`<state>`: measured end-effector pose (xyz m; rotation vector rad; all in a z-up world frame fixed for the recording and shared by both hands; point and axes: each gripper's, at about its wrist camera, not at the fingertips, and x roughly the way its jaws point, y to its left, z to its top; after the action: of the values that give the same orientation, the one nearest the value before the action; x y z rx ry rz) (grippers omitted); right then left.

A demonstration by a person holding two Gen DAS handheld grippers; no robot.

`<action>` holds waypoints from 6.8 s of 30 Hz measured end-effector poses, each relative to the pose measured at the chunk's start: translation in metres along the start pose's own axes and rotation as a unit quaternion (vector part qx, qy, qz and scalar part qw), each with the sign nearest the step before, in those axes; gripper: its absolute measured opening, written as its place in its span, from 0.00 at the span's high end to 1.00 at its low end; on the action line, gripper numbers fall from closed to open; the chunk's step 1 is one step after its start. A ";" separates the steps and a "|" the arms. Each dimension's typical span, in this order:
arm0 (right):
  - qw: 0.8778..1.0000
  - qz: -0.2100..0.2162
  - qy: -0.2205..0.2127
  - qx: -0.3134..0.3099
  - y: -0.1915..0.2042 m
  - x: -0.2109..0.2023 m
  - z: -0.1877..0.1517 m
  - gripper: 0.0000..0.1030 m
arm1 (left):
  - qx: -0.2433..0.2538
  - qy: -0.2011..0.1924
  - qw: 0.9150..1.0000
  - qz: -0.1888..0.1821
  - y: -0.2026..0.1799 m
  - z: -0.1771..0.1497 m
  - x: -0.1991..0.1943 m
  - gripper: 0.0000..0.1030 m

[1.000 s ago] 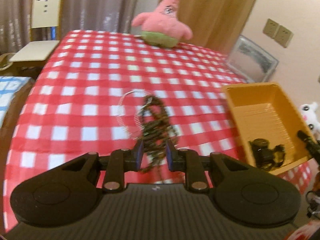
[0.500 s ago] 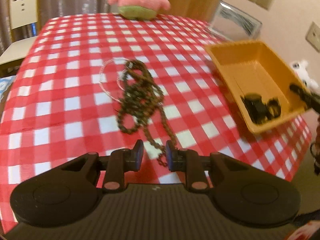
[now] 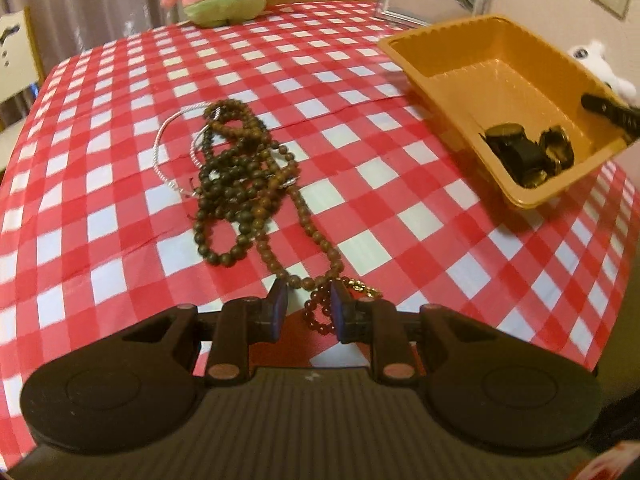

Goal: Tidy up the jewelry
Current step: 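Return the left tool to the pile and grasp a small brown bead bracelet, then carry the bead bracelet into the tray and open the left tool, then move the left tool back over the jewelry pile, then grasp a dark bead strand from the pile with the left tool, then lift the bead strand and lower it into the orange tray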

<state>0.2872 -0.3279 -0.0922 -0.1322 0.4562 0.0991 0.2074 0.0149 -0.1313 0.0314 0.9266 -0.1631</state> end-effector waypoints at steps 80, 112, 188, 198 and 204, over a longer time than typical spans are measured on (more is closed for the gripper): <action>1.000 0.014 -0.006 0.018 -0.002 0.005 0.006 0.97 | 0.048 -0.100 0.988 -0.110 -0.125 0.143 0.037 0.87; 1.000 0.002 -0.005 0.008 -0.001 0.010 0.004 0.97 | -0.101 -0.063 0.991 0.067 0.038 0.030 -0.049 0.87; 1.000 -0.004 0.003 0.009 0.001 0.011 0.000 0.97 | 0.020 -0.142 0.990 -0.013 -0.011 0.108 -0.058 0.94; 1.000 -0.001 0.001 0.011 0.003 0.009 0.002 0.97 | -0.009 -0.194 0.981 -0.030 0.016 0.142 -0.109 0.94; 1.000 0.000 0.000 0.011 0.003 0.009 0.003 0.97 | -0.011 -0.212 0.977 -0.028 0.029 0.156 -0.132 0.94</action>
<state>0.2957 -0.3238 -0.0937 -0.1111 0.4562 0.0937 0.2583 0.0452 0.0663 -0.0485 0.5033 -0.2020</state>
